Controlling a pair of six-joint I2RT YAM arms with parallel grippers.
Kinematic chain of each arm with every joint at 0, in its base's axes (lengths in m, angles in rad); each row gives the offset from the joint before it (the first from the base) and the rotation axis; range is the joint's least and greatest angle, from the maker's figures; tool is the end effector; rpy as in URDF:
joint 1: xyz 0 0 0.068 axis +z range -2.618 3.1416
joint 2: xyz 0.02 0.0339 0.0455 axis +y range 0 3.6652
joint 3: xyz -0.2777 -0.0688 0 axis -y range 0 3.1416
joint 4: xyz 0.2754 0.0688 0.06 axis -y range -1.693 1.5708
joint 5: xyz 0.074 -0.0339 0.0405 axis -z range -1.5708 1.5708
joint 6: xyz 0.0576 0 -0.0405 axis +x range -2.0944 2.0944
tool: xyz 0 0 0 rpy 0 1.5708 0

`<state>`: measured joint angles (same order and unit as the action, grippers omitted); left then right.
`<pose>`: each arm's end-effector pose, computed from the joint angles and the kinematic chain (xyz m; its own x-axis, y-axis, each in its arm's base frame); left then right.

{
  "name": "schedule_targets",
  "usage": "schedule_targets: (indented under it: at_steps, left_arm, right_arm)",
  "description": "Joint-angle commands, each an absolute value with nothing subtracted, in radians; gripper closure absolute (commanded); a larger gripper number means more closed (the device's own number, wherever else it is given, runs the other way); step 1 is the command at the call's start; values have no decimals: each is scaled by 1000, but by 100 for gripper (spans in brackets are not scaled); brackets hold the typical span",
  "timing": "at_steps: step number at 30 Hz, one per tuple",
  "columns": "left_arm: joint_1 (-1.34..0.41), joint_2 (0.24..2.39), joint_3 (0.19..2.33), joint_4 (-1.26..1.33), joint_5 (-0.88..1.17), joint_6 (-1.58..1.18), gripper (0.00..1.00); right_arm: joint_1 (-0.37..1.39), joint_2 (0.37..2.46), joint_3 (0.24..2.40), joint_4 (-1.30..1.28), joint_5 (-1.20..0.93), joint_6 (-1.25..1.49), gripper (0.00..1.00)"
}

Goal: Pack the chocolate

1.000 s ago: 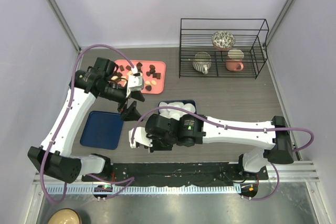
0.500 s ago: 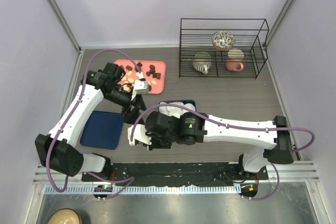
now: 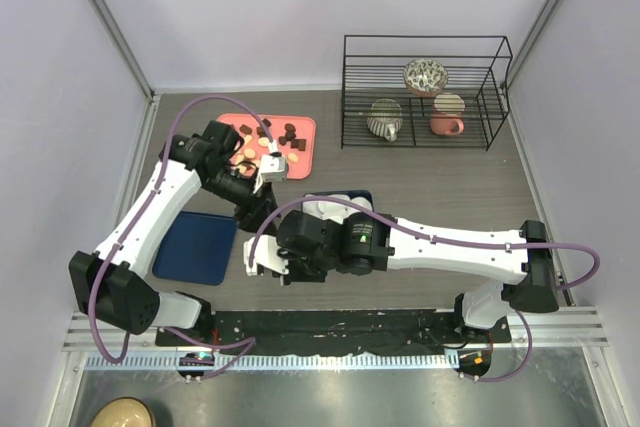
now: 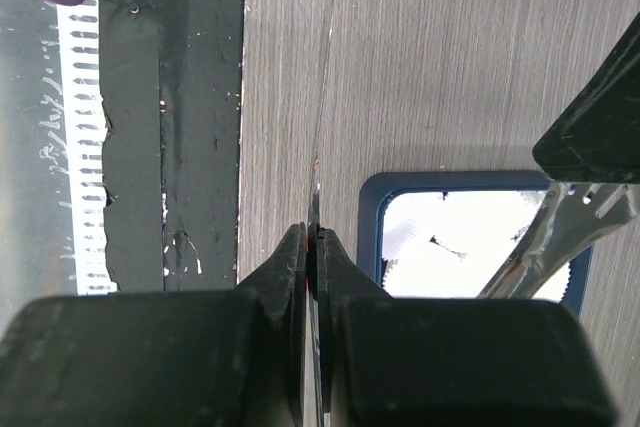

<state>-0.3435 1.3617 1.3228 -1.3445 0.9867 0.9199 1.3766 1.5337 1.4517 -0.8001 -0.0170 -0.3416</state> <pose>0.2282 -0.1327 0.3305 -0.2964 0.5719 -0.7649 0.9371 0.0197 -0.3484 0.0710 0.3659 0.3267 0.1890 -0.7749 -0.6032 -0.9763 -0.0820 -0.2005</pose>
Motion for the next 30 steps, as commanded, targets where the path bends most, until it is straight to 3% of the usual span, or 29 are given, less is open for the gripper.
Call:
schedule_targets:
  at_steps: [1, 3, 9, 11, 17, 18, 19, 21, 22, 27, 29, 30]
  left_arm:
    - [-353, 1388, 1328, -1648, 997, 919, 52]
    - [-354, 1391, 1331, -1641, 1000, 911, 57]
    - [-365, 1408, 1348, -1620, 992, 884, 95]
    - [-365, 1410, 1350, -1621, 996, 876, 100]
    - [-365, 1402, 1338, -1554, 1008, 810, 100]
    - [-365, 1399, 1329, -1534, 1009, 792, 100]
    - [-367, 1390, 1321, -1511, 1012, 775, 100]
    - [-365, 1375, 1287, -1424, 1029, 709, 100]
    - [-365, 1358, 1276, -1393, 1034, 684, 100]
    - [-365, 1328, 1230, -1152, 1049, 485, 100]
    - [-362, 1341, 1236, -1076, 1065, 431, 100]
    - [-357, 1350, 1241, -1056, 1075, 389, 100]
  right_arm:
    - [1365, 1520, 1503, -773, -14, -347, 99]
    - [1364, 1519, 1505, -773, -12, -347, 99]
    - [1358, 1517, 1513, -769, -5, -345, 99]
    - [1356, 1517, 1509, -759, -5, -344, 99]
    - [1355, 1516, 1496, -713, 84, -322, 95]
    - [1355, 1514, 1494, -704, 98, -321, 90]
    - [1355, 1509, 1491, -692, 109, -319, 77]
    - [1353, 1502, 1486, -677, 142, -311, 69]
    - [1351, 1497, 1483, -666, 155, -310, 59]
    - [1336, 1462, 1499, -655, 241, -314, 35]
    - [1328, 1434, 1523, -652, 282, -316, 31]
    - [1325, 1425, 1548, -644, 291, -311, 10]
